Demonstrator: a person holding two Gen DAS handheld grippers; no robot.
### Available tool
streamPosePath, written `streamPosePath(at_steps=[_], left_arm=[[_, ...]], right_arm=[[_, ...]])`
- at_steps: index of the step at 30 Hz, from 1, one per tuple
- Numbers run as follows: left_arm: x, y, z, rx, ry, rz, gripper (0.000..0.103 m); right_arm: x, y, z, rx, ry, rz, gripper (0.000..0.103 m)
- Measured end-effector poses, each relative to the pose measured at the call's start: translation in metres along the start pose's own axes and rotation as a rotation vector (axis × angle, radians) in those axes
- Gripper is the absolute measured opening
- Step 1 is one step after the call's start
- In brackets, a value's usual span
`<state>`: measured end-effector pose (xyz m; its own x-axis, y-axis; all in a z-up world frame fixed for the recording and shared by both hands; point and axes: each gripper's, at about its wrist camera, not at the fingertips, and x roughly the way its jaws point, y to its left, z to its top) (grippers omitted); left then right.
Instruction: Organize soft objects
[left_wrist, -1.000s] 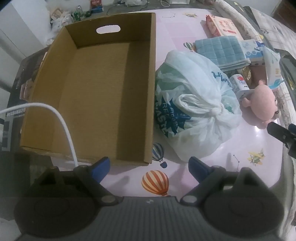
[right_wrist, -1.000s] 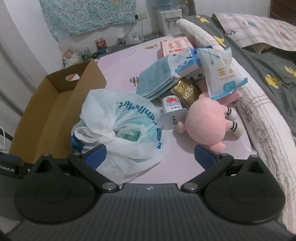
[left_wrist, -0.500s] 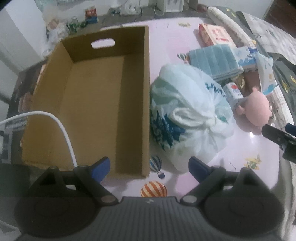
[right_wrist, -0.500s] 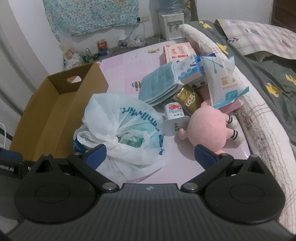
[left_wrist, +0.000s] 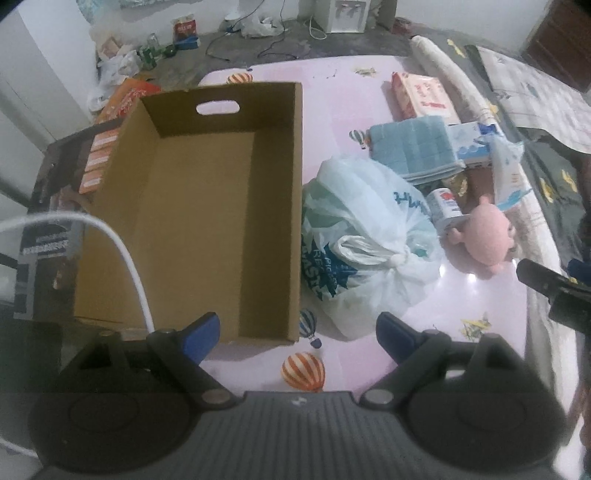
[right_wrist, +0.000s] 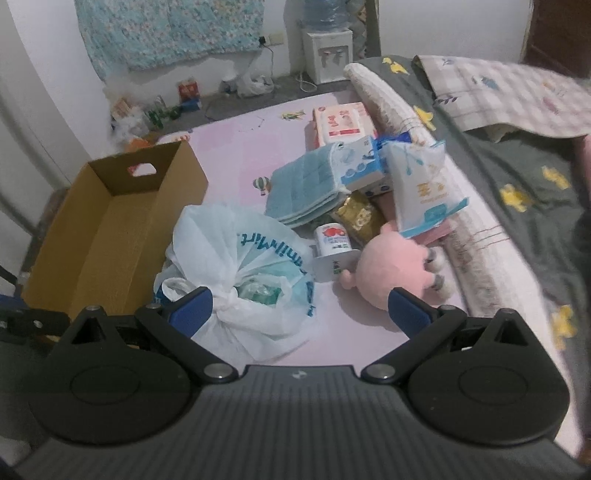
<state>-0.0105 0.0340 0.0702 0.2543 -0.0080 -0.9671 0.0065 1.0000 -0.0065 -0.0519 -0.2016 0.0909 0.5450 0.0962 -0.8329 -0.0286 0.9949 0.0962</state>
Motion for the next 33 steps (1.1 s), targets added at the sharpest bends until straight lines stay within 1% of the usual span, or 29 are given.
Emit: streamPosePath(at_steps=[3,6,8,11,12,15,19,21,25,28,33], left_arm=[[-0.026,0.004,-0.006,0.015,-0.005,-0.004,0.092],[-0.053,0.007,-0.015,0.024,-0.022,0.025,0.093],[-0.066,0.013,-0.018,-0.012,-0.010,0.017,0.092],[-0.082,0.027,-0.022,-0.117,-0.016,-0.023,0.092],[-0.086,0.030,-0.023,-0.135,-0.021,-0.023,0.093],[-0.092,0.032,-0.025,-0.145,-0.026,0.000,0.093],[-0.095,0.035,-0.027,-0.152,-0.031,0.006,0.093],[-0.091,0.036,-0.029,-0.156,-0.015,0.017,0.093],[-0.084,0.042,-0.034,-0.174,0.021,0.016,0.093],[-0.078,0.045,-0.035,-0.187,0.044,0.012,0.092],[-0.076,0.045,-0.034,-0.184,0.052,0.009,0.093]], right_arm=[[-0.027,0.007,0.009,0.025,0.022,-0.016,0.102],[-0.057,0.015,0.016,0.030,0.029,-0.042,0.102],[-0.076,0.019,0.020,0.024,0.033,-0.050,0.102],[-0.103,0.028,0.026,-0.009,0.033,-0.072,0.102],[-0.111,0.032,0.027,-0.022,0.029,-0.077,0.102],[-0.126,0.039,0.029,-0.050,0.039,-0.076,0.102],[-0.130,0.043,0.032,-0.054,0.045,-0.079,0.102],[-0.131,0.045,0.034,-0.054,0.053,-0.085,0.102],[-0.130,0.050,0.034,-0.061,0.067,-0.080,0.102],[-0.121,0.051,0.035,-0.073,0.081,-0.066,0.102],[-0.114,0.052,0.037,-0.079,0.094,-0.054,0.102]])
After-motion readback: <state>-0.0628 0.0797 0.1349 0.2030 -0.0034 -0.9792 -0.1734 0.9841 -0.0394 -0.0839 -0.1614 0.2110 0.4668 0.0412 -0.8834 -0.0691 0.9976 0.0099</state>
